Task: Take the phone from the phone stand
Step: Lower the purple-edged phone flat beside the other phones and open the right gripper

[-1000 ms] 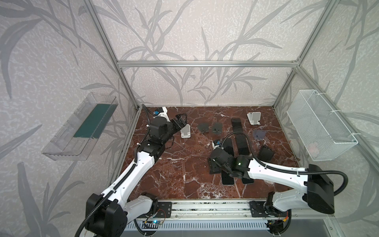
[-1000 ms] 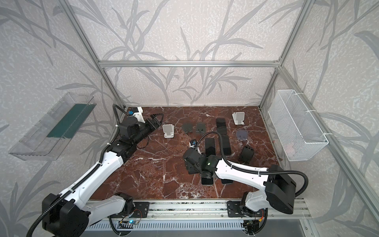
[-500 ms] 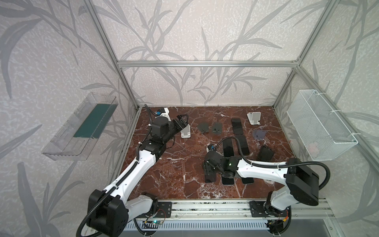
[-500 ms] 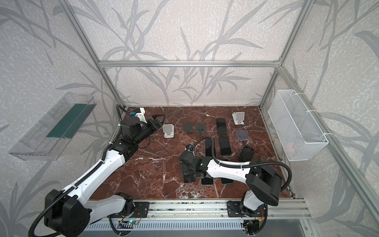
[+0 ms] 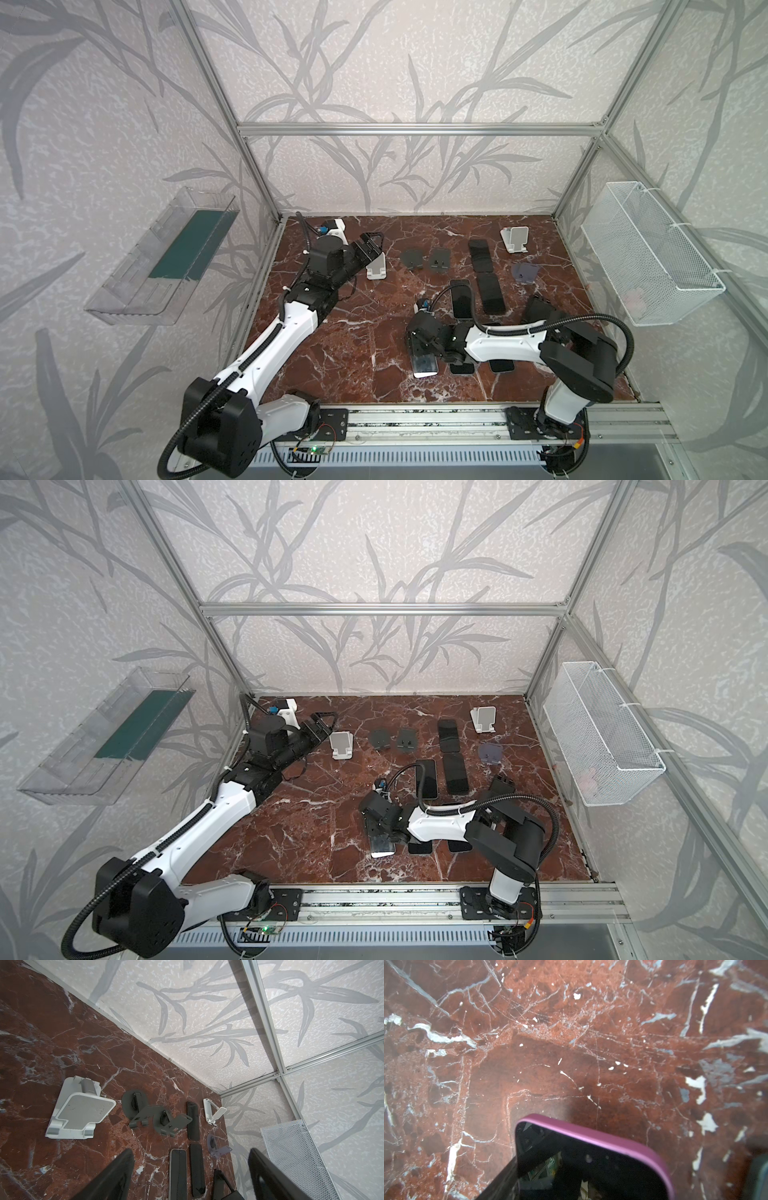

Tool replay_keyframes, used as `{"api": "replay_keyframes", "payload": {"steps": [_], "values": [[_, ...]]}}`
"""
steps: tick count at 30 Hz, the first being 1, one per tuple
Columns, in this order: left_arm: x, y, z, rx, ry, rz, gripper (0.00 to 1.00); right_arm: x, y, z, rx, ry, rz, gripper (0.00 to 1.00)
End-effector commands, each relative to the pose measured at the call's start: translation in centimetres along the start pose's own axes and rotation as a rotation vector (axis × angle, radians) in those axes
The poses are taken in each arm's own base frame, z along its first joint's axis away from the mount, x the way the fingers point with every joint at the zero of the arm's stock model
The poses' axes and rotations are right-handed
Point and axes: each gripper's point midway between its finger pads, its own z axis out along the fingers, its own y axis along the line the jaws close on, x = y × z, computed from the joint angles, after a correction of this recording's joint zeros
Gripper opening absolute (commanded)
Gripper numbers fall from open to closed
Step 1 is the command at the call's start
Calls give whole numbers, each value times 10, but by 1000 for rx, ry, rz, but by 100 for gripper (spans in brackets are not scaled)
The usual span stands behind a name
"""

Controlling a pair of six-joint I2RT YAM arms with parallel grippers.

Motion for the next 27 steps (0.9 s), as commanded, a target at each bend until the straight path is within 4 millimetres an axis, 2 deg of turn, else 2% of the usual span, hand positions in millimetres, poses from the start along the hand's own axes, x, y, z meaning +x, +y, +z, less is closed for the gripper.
{"api": "replay_keyframes", "payload": {"steps": [1,6,12,15,20,27], "values": [[4,4,6,8,19,-26,86,15,-20,12,66,20,12,73],[7,8,10,-1,32,-31,86,26,-30,12,107,57,36,75],[10,9,12,5,43,-38,86,26,-45,1,153,36,34,76],[10,10,13,-2,42,-37,86,17,-36,-2,146,35,-39,79],[11,13,15,-12,45,-35,86,12,-13,3,136,102,-209,92],[11,12,15,-8,49,-35,86,10,-5,14,152,124,-297,95]]}}
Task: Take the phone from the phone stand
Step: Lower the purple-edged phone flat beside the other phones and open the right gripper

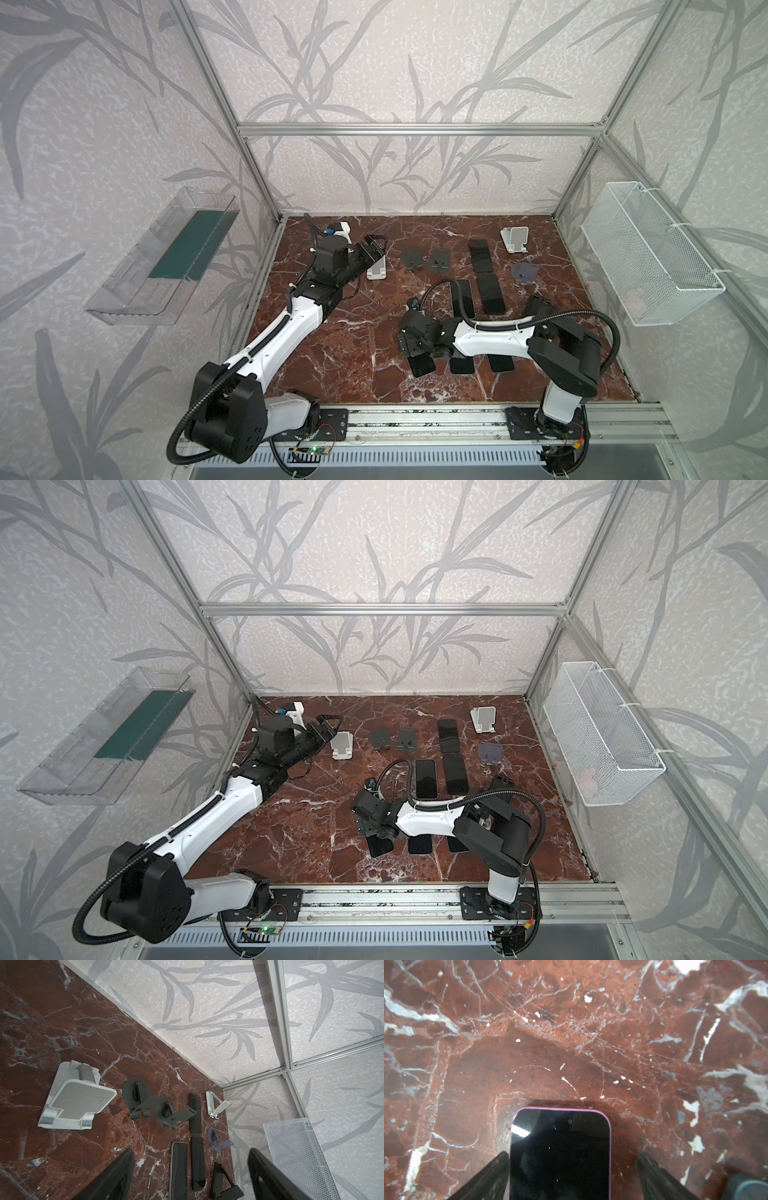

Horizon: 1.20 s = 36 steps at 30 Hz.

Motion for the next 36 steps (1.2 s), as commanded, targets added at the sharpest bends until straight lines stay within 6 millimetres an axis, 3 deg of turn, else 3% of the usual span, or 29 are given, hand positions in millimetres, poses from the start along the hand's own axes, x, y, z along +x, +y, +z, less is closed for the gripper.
{"api": "replay_keyframes", "payload": {"steps": [1,8,16,22,31,34,36], "values": [[-3,-1,0,10,-7,-1,86,9,-5,9,60,62,-93,94],[-3,-3,-1,19,-7,-1,86,1,-3,19,114,68,-98,92],[-3,-8,-3,37,-5,-6,86,12,-47,9,296,38,1,85],[-3,-8,-3,40,-4,-8,86,16,-61,-4,330,22,29,84],[-3,-6,-2,30,-6,-2,86,0,-51,-17,276,-6,44,86],[-3,-6,-2,29,-4,-4,86,-22,-31,-36,185,-39,2,88],[-2,-9,-2,43,2,-4,86,-46,-28,-62,186,-93,-18,89]]}}
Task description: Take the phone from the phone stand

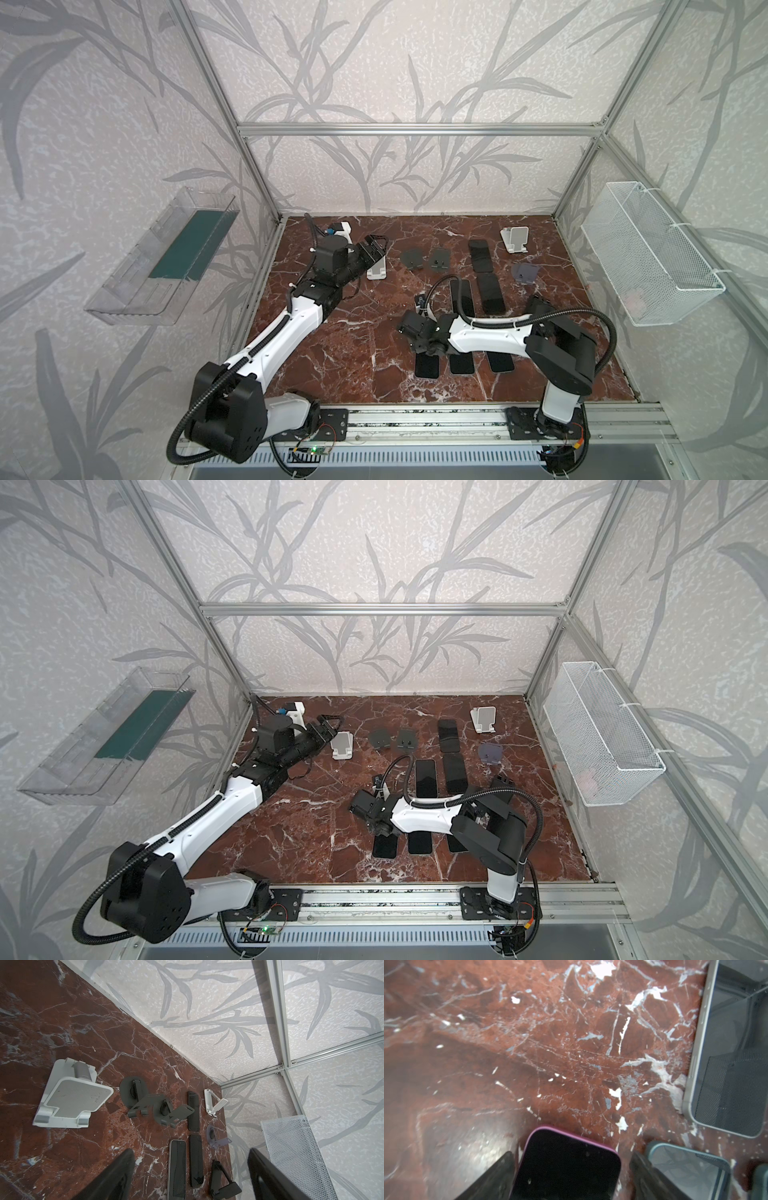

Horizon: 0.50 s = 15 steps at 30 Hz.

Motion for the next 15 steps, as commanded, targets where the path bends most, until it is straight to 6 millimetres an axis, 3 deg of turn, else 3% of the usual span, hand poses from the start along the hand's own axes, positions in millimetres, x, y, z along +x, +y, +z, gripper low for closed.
{"api": "replay_keyframes", "payload": {"steps": [1,5,9,11,15], "values": [[-4,-8,-2,34,-12,4,86,-49,-1,-55,-44,-118,-24,89],[4,-19,-1,73,12,39,86,-73,-15,-87,-48,-257,-40,92],[16,-36,-7,90,27,111,86,-76,-39,-107,-56,-419,-92,94],[22,-45,-12,89,26,179,86,-75,-66,-122,-9,-506,-83,95],[36,-61,-21,94,26,271,86,-60,-142,-150,110,-614,56,99]]}}
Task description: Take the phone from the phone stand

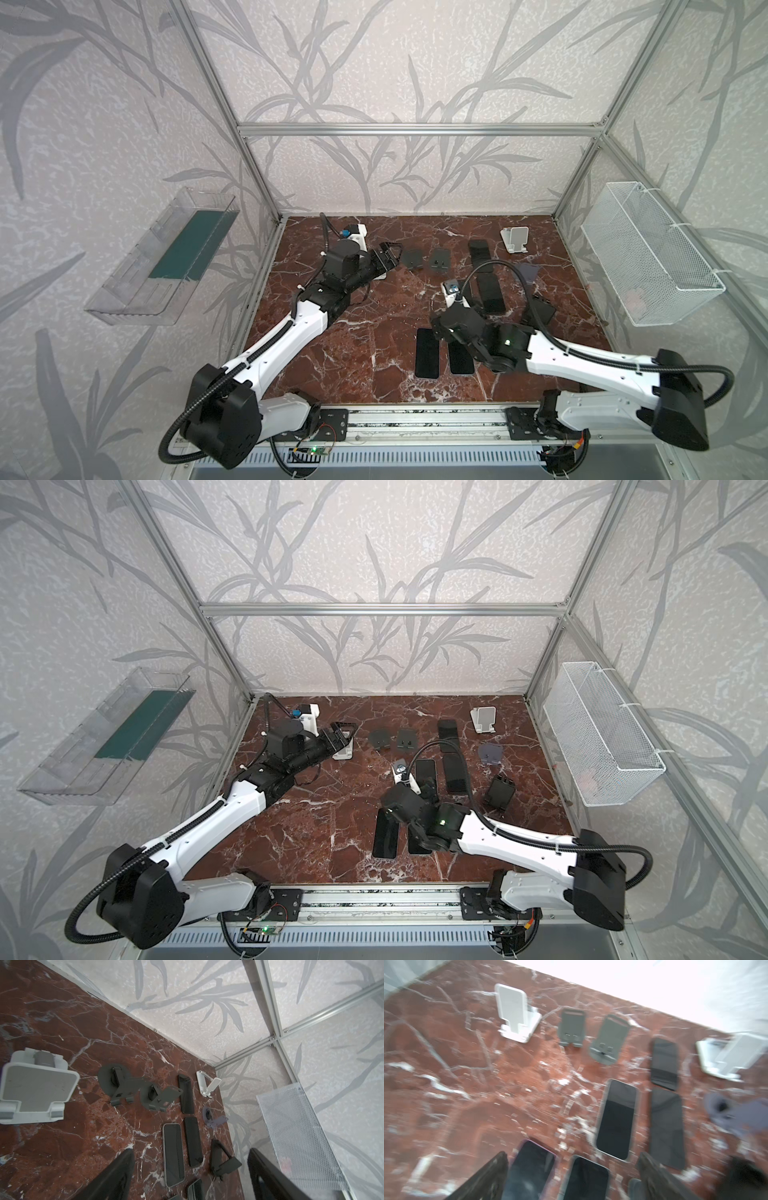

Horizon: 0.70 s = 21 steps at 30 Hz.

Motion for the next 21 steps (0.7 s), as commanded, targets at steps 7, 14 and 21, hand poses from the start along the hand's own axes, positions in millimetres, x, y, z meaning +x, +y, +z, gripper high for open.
{"api": "replay_keyframes", "payload": {"steps": [7,14,21], "values": [[8,-38,-10,46,-3,148,86,40,-182,-35,472,33,385,99],[16,-35,-4,28,27,161,86,56,-225,-18,650,96,488,99],[15,-34,-4,19,20,172,86,70,-236,11,636,150,552,99]]}}
